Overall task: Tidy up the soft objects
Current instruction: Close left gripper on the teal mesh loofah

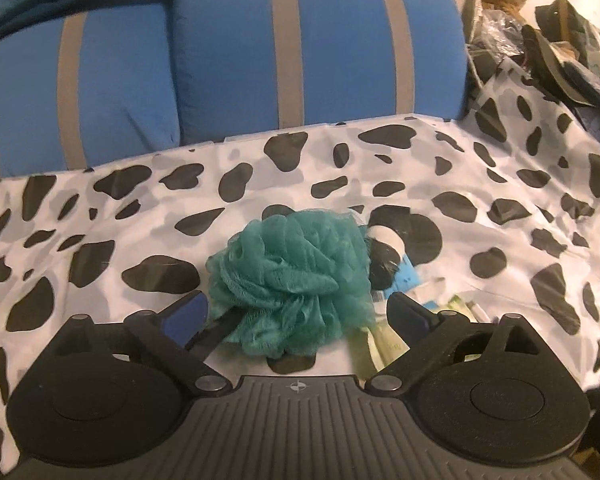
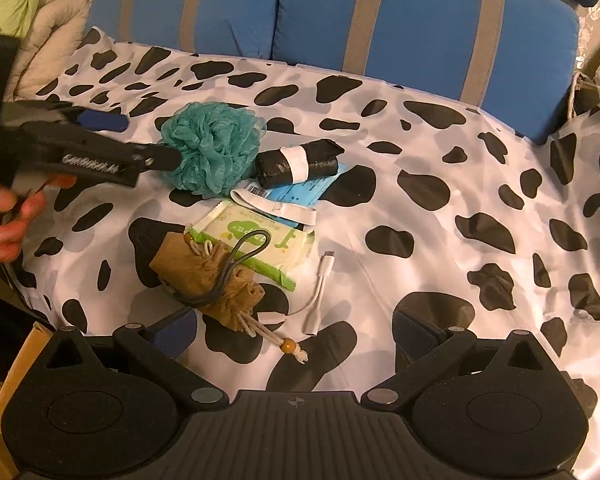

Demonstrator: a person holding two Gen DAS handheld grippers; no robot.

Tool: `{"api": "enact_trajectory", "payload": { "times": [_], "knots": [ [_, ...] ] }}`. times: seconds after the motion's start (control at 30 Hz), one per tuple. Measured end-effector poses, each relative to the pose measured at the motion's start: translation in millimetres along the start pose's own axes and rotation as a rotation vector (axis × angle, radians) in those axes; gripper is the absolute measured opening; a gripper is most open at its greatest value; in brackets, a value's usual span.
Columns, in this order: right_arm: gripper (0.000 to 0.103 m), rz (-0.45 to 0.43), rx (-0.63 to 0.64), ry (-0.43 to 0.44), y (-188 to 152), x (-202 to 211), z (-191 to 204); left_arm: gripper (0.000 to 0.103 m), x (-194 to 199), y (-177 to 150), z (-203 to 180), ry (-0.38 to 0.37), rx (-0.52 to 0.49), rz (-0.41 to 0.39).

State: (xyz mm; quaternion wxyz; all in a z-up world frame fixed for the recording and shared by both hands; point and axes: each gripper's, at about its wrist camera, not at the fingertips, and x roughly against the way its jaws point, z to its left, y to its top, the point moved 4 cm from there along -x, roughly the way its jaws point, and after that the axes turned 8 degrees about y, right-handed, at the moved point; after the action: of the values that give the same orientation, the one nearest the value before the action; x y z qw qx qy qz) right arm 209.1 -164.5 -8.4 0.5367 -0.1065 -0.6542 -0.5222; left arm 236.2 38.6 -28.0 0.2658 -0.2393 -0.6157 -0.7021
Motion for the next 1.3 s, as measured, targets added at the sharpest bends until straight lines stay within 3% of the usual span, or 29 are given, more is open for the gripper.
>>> {"api": "enact_trajectory", "payload": {
  "times": [0.47,0.67,0.87,1.0,1.1,1.3],
  "knots": [
    [0.103,0.014,-0.035,0.037,0,-4,-4,0.098,-62,19,15,-0.057,0.108,0.126],
    [0.103,0.018,-0.043,0.038,0,-6,-7,0.098,-82,11,21,-0.106,0.182,0.231],
    [0.103,0.014,-0.060,0.048,1,-6,-8,0.098,-92,4,25,-0.122,0.242,0.274],
    [0.103,0.021,-0.047,0.057,2,-9,-5,0.072,-92,2,25,-0.143,0.238,0.302],
    [0.103,0.021,-0.042,0.057,3,-9,-3,0.062,-85,4,23,-0.138,0.205,0.299],
    [0.103,0.008,-0.034,0.062,5,-6,-1,0.053,-71,4,24,-0.139,0.202,0.284]
  ]
}}
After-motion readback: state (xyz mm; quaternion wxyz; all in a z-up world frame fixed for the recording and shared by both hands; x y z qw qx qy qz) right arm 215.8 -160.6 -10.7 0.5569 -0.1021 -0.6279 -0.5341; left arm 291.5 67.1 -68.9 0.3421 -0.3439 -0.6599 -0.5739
